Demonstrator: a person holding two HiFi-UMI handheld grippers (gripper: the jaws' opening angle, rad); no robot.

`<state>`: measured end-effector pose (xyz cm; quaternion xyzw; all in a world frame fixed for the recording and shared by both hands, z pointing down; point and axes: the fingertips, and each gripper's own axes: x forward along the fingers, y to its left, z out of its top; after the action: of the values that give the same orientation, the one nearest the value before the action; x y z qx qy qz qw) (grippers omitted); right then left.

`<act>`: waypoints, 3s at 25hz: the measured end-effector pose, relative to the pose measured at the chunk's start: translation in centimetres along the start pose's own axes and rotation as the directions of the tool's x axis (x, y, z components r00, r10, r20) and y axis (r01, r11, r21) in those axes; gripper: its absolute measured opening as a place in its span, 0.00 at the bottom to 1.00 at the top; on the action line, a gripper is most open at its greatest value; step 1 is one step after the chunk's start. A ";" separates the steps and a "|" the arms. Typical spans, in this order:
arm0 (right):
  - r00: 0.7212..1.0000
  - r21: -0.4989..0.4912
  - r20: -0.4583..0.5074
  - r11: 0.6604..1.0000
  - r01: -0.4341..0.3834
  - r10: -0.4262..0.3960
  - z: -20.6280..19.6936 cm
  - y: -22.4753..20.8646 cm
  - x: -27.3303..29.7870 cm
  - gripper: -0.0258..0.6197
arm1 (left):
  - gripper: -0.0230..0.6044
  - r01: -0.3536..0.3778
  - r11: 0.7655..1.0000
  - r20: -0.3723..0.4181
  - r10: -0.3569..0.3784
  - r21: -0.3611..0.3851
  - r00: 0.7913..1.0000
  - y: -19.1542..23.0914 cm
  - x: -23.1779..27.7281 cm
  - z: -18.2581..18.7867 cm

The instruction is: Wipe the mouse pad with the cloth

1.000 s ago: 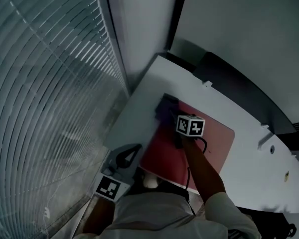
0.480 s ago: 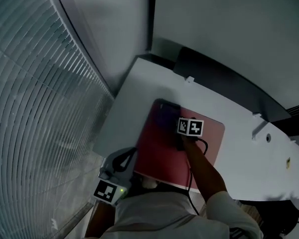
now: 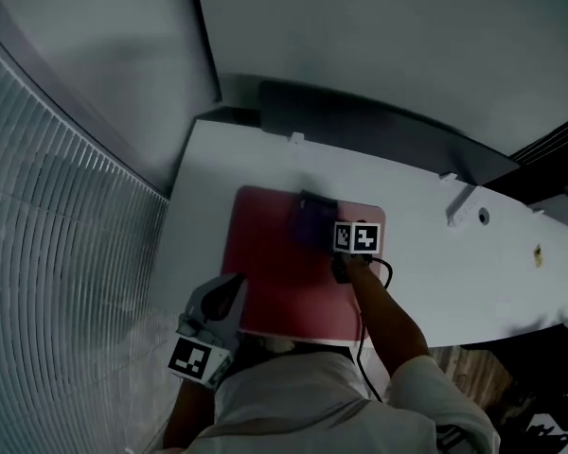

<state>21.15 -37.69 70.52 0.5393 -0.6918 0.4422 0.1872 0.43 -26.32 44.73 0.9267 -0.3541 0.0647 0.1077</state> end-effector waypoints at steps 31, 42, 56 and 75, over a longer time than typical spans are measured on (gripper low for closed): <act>0.901 -0.058 0.248 0.923 0.381 -0.356 -3.2 -11.3 -20.7 0.11 | 0.04 0.139 0.990 0.030 -0.139 0.014 0.990 -7.1 2.8 2.8; 0.968 -0.225 0.226 0.973 -0.053 0.106 -0.4 11.7 -13.6 0.11 | 0.04 -0.006 0.999 0.068 0.009 -0.032 0.998 -0.1 -4.8 1.8; 0.950 -0.272 -0.070 0.910 -0.313 0.306 -5.8 29.9 2.7 0.11 | 0.04 -0.153 0.985 0.075 0.159 -0.079 0.984 6.5 -13.4 -0.6; 0.994 -0.101 -0.048 0.989 -0.103 0.099 -7.2 15.0 -0.4 0.11 | 0.04 0.005 0.999 0.025 -0.004 -0.034 1.000 3.6 -7.8 0.7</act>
<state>6.02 -31.16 67.92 0.4835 -0.7361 0.4261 0.2071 -7.77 -24.11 43.04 0.9263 -0.3545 0.0471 0.1191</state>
